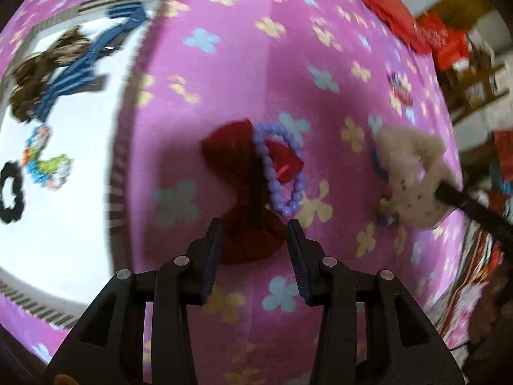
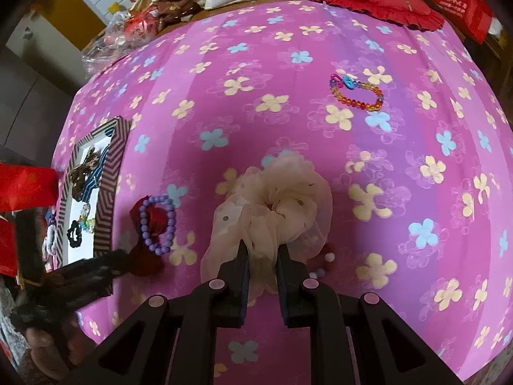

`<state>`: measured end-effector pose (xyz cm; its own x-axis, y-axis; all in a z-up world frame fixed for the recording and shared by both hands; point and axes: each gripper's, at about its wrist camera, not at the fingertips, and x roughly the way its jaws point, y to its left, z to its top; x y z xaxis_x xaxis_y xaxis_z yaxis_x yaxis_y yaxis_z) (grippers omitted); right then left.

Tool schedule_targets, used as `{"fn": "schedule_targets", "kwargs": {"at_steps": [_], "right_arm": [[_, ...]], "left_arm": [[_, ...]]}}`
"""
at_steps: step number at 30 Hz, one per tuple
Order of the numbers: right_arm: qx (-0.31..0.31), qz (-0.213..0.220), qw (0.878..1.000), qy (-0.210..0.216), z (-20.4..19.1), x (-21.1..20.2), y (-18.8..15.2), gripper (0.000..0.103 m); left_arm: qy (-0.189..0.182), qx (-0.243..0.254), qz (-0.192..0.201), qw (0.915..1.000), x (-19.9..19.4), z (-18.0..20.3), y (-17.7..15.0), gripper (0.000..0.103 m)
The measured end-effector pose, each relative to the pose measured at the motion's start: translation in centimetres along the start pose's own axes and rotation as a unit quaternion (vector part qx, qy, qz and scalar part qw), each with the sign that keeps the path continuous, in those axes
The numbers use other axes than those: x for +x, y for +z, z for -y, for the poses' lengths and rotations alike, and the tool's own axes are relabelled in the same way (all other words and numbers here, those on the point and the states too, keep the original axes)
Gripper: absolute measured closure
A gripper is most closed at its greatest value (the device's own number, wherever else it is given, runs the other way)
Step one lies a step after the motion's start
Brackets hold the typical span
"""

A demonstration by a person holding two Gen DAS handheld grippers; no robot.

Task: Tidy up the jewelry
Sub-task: 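Grasp the cream sheer scrunchie with the right tool while the left holds the bow, then carry the bow and scrunchie over the tray and open both tools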

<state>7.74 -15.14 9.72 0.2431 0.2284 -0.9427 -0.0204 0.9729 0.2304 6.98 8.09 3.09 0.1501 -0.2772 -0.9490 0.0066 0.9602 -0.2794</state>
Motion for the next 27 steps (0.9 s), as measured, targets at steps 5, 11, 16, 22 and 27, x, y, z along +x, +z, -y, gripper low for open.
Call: {"fn": "schedule_targets", "kwargs": {"at_steps": [5, 11, 16, 22, 27], "right_arm": [[-0.010, 0.006, 1.000, -0.006, -0.5, -0.7, -0.2, 0.089], [-0.025, 0.016, 1.000, -0.011, -2.2, -2.6, 0.3, 0.089], [-0.038, 0.013, 0.999, 0.021, -5.9, -4.3, 1.2, 0.089], [-0.082, -0.008, 0.993, 0.083, -14.2, -3.5, 2.1, 0.089], [-0.147, -0.022, 0.983, 0.108, -23.1, -0.5, 2.2, 0.089]], "left_arm": [[0.022, 0.010, -0.019, 0.9995, 1.9, 0.5, -0.4, 0.096], [-0.026, -0.041, -0.009, 0.9988, -1.5, -0.9, -0.2, 0.097], [-0.041, -0.033, 0.036, 0.9980, -10.3, -1.7, -0.9, 0.097], [0.088, -0.014, 0.051, 0.9947, -15.0, -6.5, -2.4, 0.097], [0.083, -0.082, 0.059, 0.9914, -15.2, -13.1, -3.3, 0.097]]}}
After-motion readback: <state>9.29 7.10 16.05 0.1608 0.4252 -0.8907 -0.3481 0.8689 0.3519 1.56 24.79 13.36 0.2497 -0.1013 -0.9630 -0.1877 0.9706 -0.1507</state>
